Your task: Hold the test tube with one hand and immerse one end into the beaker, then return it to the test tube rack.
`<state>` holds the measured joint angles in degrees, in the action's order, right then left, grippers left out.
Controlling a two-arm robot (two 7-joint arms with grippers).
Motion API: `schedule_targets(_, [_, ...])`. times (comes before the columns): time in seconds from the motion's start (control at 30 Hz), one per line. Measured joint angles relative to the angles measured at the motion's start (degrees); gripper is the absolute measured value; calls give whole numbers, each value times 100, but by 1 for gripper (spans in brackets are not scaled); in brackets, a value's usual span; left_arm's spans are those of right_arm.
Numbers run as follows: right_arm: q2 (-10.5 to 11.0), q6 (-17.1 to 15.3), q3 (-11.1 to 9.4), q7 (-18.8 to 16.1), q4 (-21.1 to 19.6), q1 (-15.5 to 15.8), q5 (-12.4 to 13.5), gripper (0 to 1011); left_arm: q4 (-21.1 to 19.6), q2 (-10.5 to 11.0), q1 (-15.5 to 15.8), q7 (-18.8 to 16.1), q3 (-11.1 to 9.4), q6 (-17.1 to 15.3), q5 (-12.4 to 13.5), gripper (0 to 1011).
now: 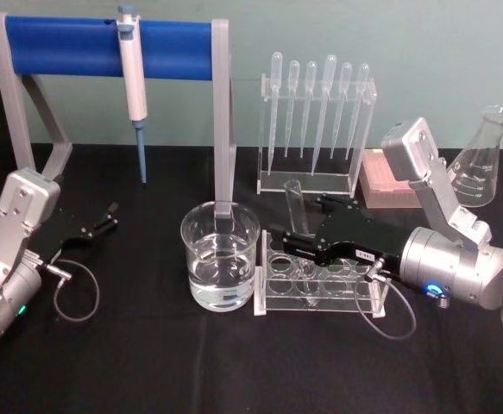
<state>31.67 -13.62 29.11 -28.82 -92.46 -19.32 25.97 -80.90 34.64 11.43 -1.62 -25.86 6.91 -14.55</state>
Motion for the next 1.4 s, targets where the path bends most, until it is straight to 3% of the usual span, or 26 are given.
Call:
schedule_targets(0.53, [-52, 48, 15, 60, 43, -38, -162, 235, 0, 0, 0, 0, 0, 0, 0, 1000])
schedule_targets(1.07, [-132, 586, -488, 266, -523, 374, 227, 225, 0, 0, 0, 0, 0, 0, 0, 1000])
schedule_targets(1.4, [-117, 840, -694, 434, -872, 585, 236, 225, 0, 0, 0, 0, 0, 0, 0, 1000])
